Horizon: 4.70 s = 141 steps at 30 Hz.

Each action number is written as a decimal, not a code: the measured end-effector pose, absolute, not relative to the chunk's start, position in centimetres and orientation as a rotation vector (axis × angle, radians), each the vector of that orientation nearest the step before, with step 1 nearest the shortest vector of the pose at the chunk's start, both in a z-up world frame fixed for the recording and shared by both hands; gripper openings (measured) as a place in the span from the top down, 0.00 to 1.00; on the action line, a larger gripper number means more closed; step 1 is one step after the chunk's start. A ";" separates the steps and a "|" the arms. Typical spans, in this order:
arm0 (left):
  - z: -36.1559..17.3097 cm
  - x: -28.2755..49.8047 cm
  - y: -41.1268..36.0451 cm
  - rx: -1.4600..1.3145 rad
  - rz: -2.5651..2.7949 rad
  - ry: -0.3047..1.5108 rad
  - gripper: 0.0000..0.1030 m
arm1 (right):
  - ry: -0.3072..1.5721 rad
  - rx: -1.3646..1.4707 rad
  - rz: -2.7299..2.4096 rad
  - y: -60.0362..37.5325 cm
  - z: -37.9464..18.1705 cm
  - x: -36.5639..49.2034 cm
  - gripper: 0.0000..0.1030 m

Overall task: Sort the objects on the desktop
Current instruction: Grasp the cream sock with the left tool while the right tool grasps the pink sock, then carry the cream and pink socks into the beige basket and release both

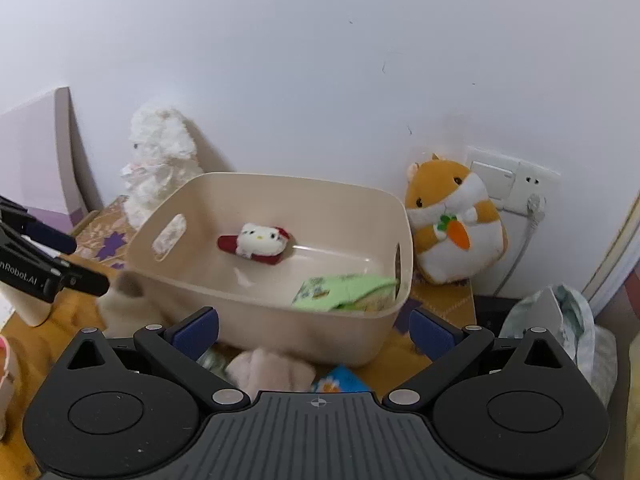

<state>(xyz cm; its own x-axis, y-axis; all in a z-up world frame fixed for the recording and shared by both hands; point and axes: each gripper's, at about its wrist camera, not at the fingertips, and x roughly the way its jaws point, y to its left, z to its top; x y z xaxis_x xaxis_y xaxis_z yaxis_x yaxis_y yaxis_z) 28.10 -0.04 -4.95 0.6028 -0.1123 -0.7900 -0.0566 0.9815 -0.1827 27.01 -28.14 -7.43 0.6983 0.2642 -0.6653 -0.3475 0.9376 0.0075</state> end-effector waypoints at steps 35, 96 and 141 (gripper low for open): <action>-18.4 16.1 -2.2 -0.353 -0.022 1.248 0.24 | 0.958 -0.238 0.607 -20.0 -18.3 12.7 0.00; -7.6 22.5 2.0 -0.228 -0.078 0.981 0.80 | 0.801 -0.211 0.553 -32.3 -7.4 21.5 0.75; -7.1 40.9 -2.7 -0.316 0.141 0.962 0.29 | 0.838 0.113 0.311 -28.5 -10.9 38.8 0.26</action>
